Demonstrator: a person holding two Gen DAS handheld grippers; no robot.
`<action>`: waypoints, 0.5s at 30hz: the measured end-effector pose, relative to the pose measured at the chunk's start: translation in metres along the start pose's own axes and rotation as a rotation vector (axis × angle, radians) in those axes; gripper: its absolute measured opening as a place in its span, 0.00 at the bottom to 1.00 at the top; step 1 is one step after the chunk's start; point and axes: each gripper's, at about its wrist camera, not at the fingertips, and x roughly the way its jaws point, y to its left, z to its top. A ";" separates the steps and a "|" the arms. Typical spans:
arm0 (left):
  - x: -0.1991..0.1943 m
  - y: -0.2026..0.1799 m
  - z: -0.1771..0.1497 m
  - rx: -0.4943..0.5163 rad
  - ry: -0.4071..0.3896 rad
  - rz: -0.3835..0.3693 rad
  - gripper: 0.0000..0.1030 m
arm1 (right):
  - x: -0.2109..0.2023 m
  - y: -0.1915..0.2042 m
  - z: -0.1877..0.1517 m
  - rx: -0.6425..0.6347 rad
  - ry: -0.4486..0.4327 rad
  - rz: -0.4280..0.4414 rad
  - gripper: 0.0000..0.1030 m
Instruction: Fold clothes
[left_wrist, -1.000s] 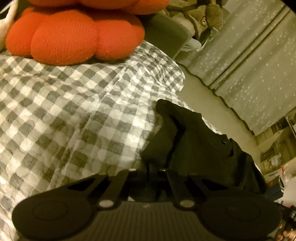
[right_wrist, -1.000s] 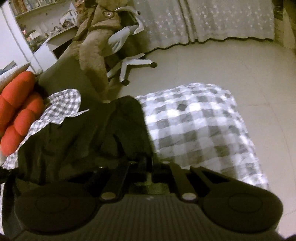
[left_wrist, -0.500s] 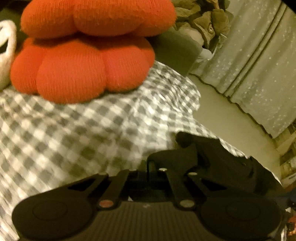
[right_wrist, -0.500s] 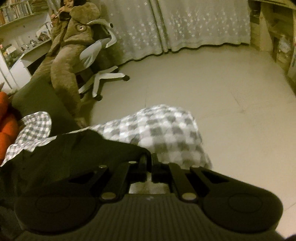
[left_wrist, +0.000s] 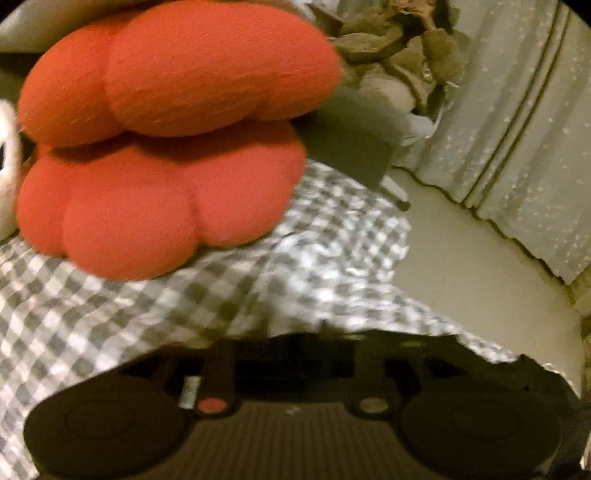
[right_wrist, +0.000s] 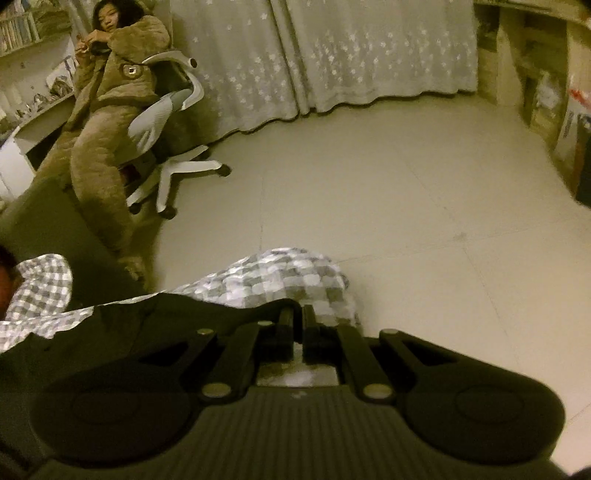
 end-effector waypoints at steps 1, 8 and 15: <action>-0.001 -0.007 0.000 0.012 -0.010 -0.011 0.49 | 0.000 -0.003 -0.001 0.009 0.004 0.015 0.10; 0.003 -0.072 -0.012 0.123 0.002 -0.130 0.63 | -0.017 -0.026 -0.011 0.059 0.025 0.124 0.37; 0.028 -0.146 -0.040 0.213 0.074 -0.274 0.64 | -0.038 -0.030 -0.030 0.001 0.025 0.216 0.34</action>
